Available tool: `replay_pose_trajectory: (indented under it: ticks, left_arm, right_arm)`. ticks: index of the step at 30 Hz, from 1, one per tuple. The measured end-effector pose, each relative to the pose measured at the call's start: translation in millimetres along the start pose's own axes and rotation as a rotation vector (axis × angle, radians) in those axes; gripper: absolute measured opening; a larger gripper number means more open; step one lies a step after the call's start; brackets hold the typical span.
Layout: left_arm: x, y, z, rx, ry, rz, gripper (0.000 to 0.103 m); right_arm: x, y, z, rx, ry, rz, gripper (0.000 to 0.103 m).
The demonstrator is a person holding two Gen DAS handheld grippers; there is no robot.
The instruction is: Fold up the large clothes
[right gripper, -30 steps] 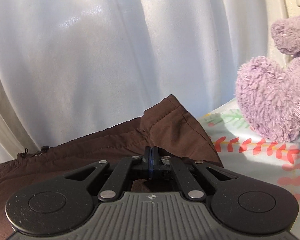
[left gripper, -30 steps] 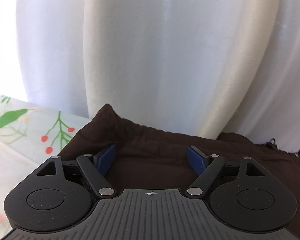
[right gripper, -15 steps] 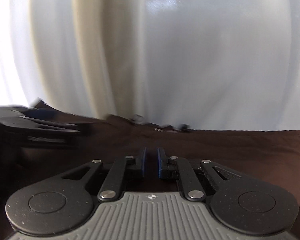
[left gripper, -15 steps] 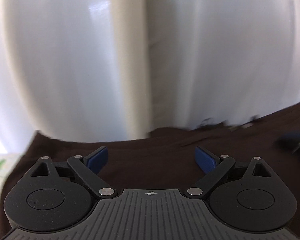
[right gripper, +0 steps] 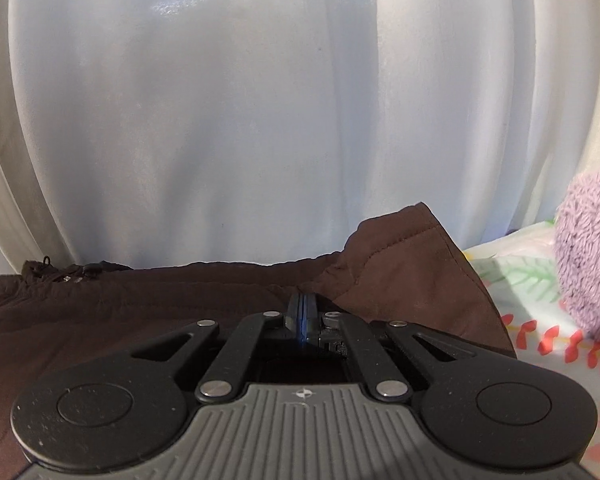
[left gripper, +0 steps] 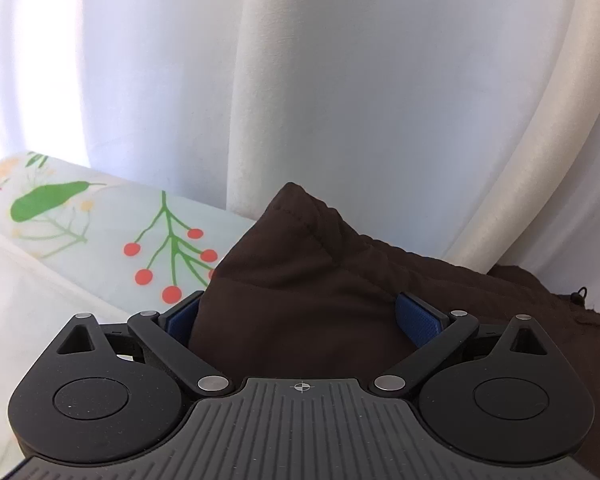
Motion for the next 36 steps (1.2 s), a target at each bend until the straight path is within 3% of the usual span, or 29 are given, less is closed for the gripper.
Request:
replay_pose_trajectory:
  ticks: [4,8,12,19,27,30,32,33,35,36]
  left_arm:
    - [8,-3,-2,0.009,0.045,-0.026,0.102]
    - [10,2,-2,0.006,0.057,-0.031,0.102]
    - [17,-3,-5,0.007,0.086,-0.053,0.102]
    - [34,-3,-11,-0.031,0.188,-0.123,0.101]
    - [40,-3,-14,-0.055,0.239,-0.155,0.102]
    - [41,-1,-15,-0.042,0.245,-0.151,0.102]
    - [44,7,-14,0.013,0.246,-0.154,0.102]
    - [45,14,-14,0.052,0.238,-0.180,0.102]
    - [47,35,-19,0.110,0.189,-0.265,0.101]
    - [48,53,-24,0.097,0.149,-0.284,0.101]
  right_arm:
    - [-25,-2,6,0.020,-0.156,0.099,0.000]
    - [-28,-3,4,0.015,-0.190,0.125,0.000]
    - [-51,20,3,0.027,-0.293,0.193,0.000]
    - [-80,20,2,0.048,-0.425,0.288,0.000]
    - [-99,29,1,0.047,-0.474,0.325,0.000]
    - [-87,33,5,0.036,-0.415,0.269,0.000]
    - [-75,46,7,0.025,-0.376,0.191,0.000]
    - [-70,58,8,0.030,-0.353,0.155,0.003]
    - [-68,93,7,0.034,-0.302,0.132,0.019]
    - [-72,116,4,0.022,-0.275,0.149,0.041]
Point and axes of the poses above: each gripper's, at about its wrist camera, not at the fingertips, and y roughly against the way its jaws point, x to its left, z to its top, the point moved 1 cm from there along -y, roughly the way its jaws point, and after that the axes turned 12 degrees about -y, right-handed, at the moved point
